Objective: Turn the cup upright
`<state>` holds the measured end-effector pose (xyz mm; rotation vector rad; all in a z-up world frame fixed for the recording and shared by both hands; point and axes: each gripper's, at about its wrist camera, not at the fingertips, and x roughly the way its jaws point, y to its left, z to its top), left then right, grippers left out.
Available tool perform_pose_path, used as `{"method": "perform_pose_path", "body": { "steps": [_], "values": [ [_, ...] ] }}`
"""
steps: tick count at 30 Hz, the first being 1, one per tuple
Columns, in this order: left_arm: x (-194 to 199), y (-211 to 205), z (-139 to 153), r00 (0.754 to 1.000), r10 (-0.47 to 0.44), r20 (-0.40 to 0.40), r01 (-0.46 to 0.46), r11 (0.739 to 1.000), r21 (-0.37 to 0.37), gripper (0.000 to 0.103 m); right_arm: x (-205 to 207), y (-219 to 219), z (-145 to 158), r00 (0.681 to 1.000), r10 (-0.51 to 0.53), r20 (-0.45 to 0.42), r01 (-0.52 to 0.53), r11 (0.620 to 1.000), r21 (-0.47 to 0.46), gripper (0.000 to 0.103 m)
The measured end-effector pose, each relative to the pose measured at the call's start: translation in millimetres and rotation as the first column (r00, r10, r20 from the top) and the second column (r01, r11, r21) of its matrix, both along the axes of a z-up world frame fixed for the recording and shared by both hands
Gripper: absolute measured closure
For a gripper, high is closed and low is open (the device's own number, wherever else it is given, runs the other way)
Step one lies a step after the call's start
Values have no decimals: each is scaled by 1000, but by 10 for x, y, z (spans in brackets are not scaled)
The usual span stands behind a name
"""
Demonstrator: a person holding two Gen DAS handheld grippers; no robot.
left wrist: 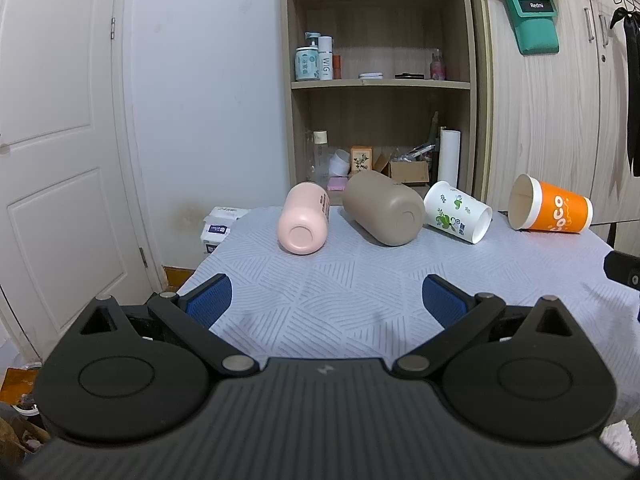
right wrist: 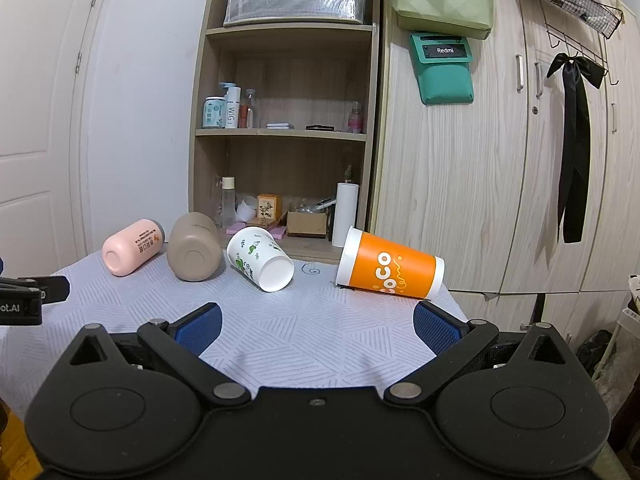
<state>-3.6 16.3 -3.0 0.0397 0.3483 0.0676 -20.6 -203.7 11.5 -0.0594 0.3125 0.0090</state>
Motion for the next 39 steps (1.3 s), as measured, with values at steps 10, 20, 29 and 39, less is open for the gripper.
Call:
{"method": "perform_pose_path", "body": {
  "steps": [10, 20, 29, 39],
  "values": [
    [-1, -1, 5, 1000, 1, -2, -1, 1000, 3, 0, 0, -1, -1, 1000, 1, -2, -1, 1000, -2, 0],
    [-1, -1, 6, 1000, 1, -3, -1, 1000, 2, 0, 7, 1, 5, 1000, 3, -8, -3, 1000, -7, 0],
    [-29, 44, -9, 1000, -3, -3, 3, 1000, 0, 0, 7, 21, 18, 1000, 23, -10, -23, 1000, -7, 0],
    [260, 376, 277, 995, -85, -57, 79, 991, -105, 0, 291, 274, 285, 957, 285, -53, -284, 958, 22, 0]
  ]
}}
